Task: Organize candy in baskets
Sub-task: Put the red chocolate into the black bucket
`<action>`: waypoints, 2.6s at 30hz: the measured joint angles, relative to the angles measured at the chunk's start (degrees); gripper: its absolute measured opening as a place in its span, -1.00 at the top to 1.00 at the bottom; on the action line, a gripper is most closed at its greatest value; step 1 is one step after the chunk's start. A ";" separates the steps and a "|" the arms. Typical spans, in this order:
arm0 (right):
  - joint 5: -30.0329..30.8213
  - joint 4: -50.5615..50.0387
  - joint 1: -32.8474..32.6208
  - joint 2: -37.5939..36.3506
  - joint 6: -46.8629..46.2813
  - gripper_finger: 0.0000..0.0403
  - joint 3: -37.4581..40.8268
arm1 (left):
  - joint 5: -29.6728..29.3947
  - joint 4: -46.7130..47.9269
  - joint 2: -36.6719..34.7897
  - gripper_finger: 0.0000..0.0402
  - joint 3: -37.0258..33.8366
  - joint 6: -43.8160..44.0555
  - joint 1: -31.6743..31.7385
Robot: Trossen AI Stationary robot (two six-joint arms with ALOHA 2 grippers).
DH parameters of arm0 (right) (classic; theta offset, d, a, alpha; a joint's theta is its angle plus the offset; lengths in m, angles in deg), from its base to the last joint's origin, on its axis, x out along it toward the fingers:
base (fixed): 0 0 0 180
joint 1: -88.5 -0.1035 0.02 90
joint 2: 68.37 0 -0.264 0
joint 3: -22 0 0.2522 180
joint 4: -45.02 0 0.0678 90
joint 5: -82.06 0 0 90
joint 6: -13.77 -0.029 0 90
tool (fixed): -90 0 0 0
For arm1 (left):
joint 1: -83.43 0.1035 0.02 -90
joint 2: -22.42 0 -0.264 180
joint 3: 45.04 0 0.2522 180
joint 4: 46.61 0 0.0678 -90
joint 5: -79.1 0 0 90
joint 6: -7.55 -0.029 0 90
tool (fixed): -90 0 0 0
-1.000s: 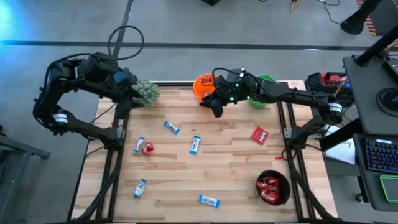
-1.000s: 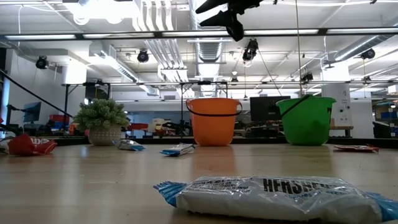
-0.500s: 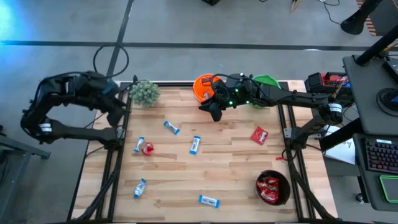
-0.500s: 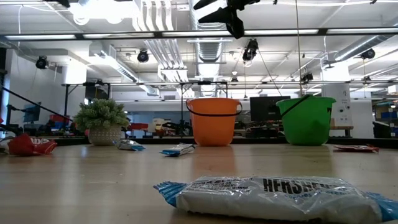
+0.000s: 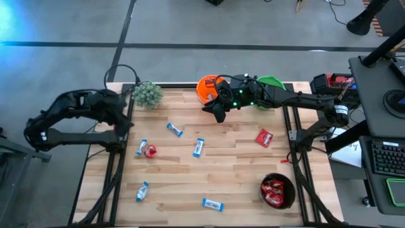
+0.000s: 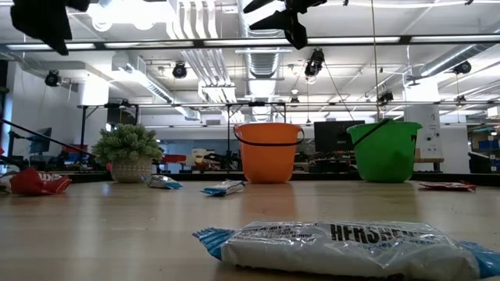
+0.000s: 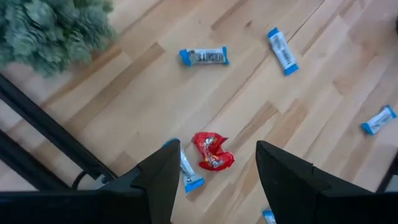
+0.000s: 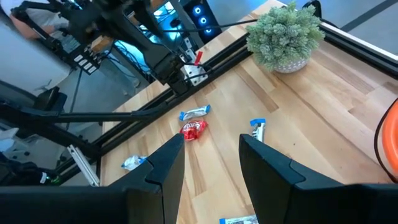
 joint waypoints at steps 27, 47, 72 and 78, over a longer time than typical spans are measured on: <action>-0.55 -0.48 0.00 0.00 0.00 0.30 0.02 | 9.57 -15.65 -5.34 0.05 -25.86 2.45 -2.56; -0.57 -1.33 0.00 0.00 -0.93 0.30 0.09 | 7.97 -26.30 -2.09 0.05 -35.95 11.47 -18.72; -0.56 -1.36 0.00 0.00 -1.56 0.30 0.09 | 3.62 -33.91 10.51 0.05 -36.96 8.93 -22.41; -0.56 -1.36 0.00 0.00 -1.49 0.30 0.09 | 3.36 -34.03 14.14 0.05 -36.96 9.24 -22.41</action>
